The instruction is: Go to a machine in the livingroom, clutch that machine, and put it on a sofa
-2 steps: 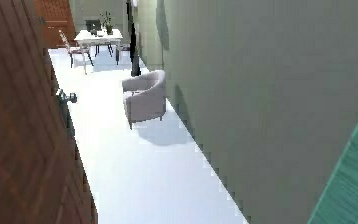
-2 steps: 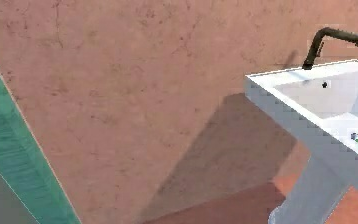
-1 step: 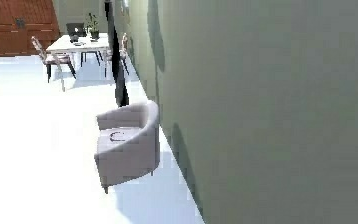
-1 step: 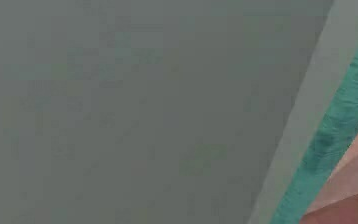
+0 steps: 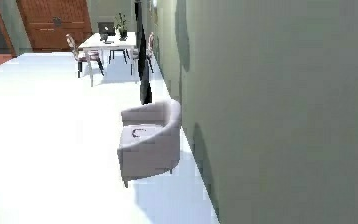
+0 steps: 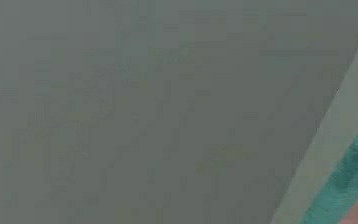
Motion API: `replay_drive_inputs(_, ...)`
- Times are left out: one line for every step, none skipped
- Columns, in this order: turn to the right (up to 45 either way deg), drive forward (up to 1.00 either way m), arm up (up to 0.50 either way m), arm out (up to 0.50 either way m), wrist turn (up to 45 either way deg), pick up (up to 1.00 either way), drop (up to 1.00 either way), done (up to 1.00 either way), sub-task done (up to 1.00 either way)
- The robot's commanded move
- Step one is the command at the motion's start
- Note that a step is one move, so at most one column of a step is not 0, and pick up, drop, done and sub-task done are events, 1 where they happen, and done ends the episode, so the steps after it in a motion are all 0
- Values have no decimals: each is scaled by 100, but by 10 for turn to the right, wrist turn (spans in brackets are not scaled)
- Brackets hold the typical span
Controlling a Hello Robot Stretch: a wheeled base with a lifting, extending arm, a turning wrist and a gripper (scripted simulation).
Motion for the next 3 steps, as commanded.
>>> replay_drive_inputs(0, 10, 0, 0, 0, 0, 0, 0, 0)
replay_drive_inputs(-90, 0, 0, 0, 0, 0, 0, 0, 0)
replay_drive_inputs(0, 30, 0, 0, 0, 0, 0, 0, 0)
